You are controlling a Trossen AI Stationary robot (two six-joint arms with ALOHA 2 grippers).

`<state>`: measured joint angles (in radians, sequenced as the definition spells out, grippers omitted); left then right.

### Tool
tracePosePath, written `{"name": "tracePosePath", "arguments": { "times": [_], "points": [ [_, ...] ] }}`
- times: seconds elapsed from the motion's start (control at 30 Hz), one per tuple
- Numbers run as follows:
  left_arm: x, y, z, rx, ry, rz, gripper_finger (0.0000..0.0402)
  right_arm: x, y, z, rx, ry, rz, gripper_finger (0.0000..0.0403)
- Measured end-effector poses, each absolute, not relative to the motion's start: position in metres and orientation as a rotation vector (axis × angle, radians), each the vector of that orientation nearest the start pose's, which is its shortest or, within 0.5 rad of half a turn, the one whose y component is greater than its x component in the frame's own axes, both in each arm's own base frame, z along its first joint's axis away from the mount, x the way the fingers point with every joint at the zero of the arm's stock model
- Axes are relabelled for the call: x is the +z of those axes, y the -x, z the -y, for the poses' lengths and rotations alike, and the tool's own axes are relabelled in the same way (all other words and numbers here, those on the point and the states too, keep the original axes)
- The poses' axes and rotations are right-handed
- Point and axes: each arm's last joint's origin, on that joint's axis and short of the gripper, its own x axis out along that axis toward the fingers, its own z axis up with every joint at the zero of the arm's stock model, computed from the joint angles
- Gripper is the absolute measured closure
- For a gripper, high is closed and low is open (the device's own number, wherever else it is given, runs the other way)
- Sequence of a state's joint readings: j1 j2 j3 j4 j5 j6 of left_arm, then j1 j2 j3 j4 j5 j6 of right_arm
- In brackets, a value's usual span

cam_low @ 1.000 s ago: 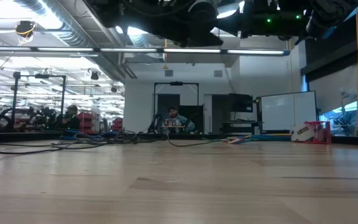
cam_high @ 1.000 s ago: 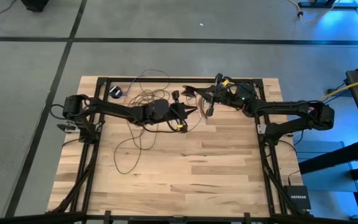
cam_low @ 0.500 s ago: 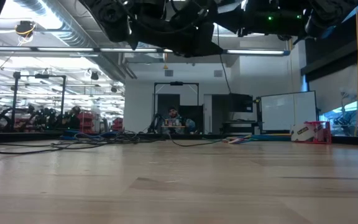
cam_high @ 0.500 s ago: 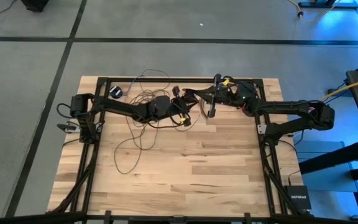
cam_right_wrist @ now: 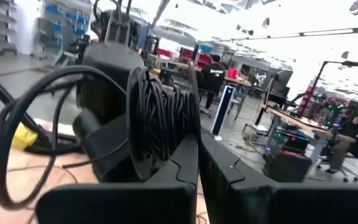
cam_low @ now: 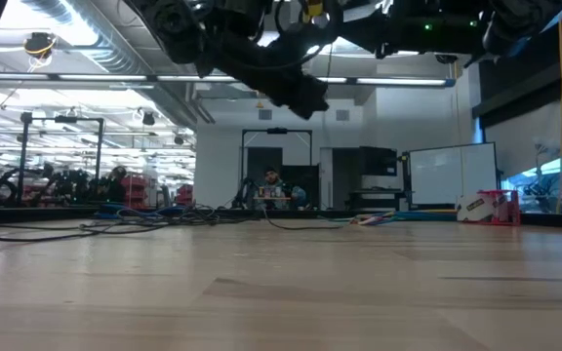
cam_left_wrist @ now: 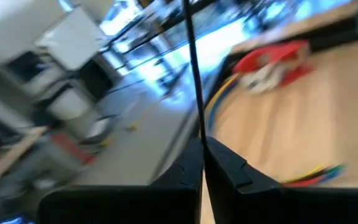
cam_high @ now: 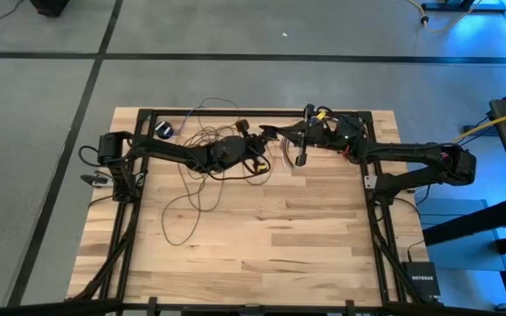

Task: Coiling cords

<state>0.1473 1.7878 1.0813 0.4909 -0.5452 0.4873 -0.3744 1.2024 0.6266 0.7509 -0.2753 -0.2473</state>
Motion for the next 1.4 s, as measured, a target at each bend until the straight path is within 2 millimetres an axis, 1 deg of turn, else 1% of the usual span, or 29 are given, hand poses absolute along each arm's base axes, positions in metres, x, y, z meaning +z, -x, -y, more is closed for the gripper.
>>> {"name": "tracePosePath", "arguments": {
  "times": [0.07, 0.13, 0.27, 0.4, 0.5, 0.63, 0.77, 0.87, 1.0, 1.1, 1.27, 1.4],
  "points": [
    [0.233, -0.383, -0.068, 0.677, -0.560, -0.420, 0.0398, 0.285, -0.239, 0.086, -0.138, 0.331, 0.138, 0.0393],
    [0.238, -0.379, -0.064, 0.690, -0.590, -0.448, 0.0400, 0.287, -0.236, 0.085, -0.167, 0.361, 0.124, 0.0393],
    [0.252, -0.370, -0.054, 0.677, -0.601, -0.462, 0.0398, 0.288, -0.232, 0.084, -0.171, 0.409, 0.076, 0.0393],
    [0.267, -0.358, -0.052, 0.710, -0.592, -0.485, 0.0397, 0.285, -0.229, 0.082, -0.160, 0.477, 0.013, 0.0393],
    [0.279, -0.350, -0.054, 0.728, -0.576, -0.460, 0.0397, 0.281, -0.229, 0.083, -0.161, 0.531, -0.035, 0.0393],
    [0.298, -0.338, -0.053, 0.741, -0.585, -0.424, 0.0397, 0.280, -0.228, 0.084, -0.182, 0.566, -0.057, 0.0393],
    [0.317, -0.327, -0.049, 0.744, -0.547, -0.353, 0.0397, 0.276, -0.228, 0.085, -0.212, 0.603, -0.113, 0.0393],
    [0.326, -0.321, -0.045, 0.719, -0.500, -0.303, 0.0397, 0.273, -0.229, 0.087, -0.266, 0.617, -0.152, 0.0393],
    [0.327, -0.322, -0.036, 0.595, -0.426, -0.247, 0.0396, 0.272, -0.231, 0.090, -0.325, 0.630, -0.171, 0.0393],
    [0.324, -0.325, -0.033, 0.537, -0.391, -0.231, 0.0396, 0.269, -0.234, 0.091, -0.332, 0.653, -0.177, 0.0393],
    [0.322, -0.329, -0.034, 0.517, -0.322, -0.201, 0.0396, 0.267, -0.238, 0.093, -0.355, 0.658, -0.163, 0.0393],
    [0.320, -0.337, -0.035, 0.526, -0.291, -0.143, 0.0396, 0.263, -0.245, 0.096, -0.350, 0.655, -0.173, 0.0393]
  ]
}}
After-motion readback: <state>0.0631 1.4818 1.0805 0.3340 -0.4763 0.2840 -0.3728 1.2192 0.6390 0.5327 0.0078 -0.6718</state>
